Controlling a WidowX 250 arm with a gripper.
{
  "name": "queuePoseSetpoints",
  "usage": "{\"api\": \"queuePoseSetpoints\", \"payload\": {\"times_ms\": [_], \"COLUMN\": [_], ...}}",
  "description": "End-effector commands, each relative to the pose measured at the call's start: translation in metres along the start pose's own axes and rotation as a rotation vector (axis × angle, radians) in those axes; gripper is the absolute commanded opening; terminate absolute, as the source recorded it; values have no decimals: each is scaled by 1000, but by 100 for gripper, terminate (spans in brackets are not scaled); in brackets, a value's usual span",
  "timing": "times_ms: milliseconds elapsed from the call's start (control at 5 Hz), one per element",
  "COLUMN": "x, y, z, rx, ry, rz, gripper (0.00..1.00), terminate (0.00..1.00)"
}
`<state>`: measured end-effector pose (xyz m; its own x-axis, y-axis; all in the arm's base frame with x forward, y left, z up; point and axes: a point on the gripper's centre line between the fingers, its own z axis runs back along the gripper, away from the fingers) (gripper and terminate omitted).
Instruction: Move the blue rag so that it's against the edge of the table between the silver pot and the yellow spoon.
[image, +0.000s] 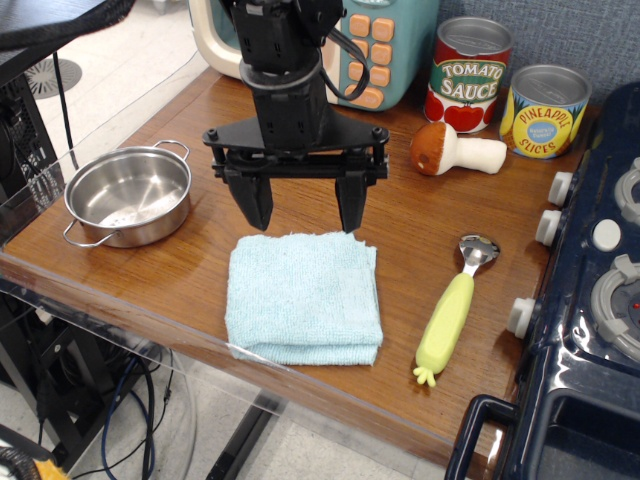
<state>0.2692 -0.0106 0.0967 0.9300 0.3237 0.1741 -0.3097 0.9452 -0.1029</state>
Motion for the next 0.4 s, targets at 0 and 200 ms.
{"api": "queuePoseSetpoints", "payload": {"times_ms": [0,200], "x": [-3,-3], "y": [9,9], "z": [15,15], "rx": [-12,-12], "ry": [-43,-43], "rz": [-2,-2], "gripper": [100,100], "terminate": [0,100]}}
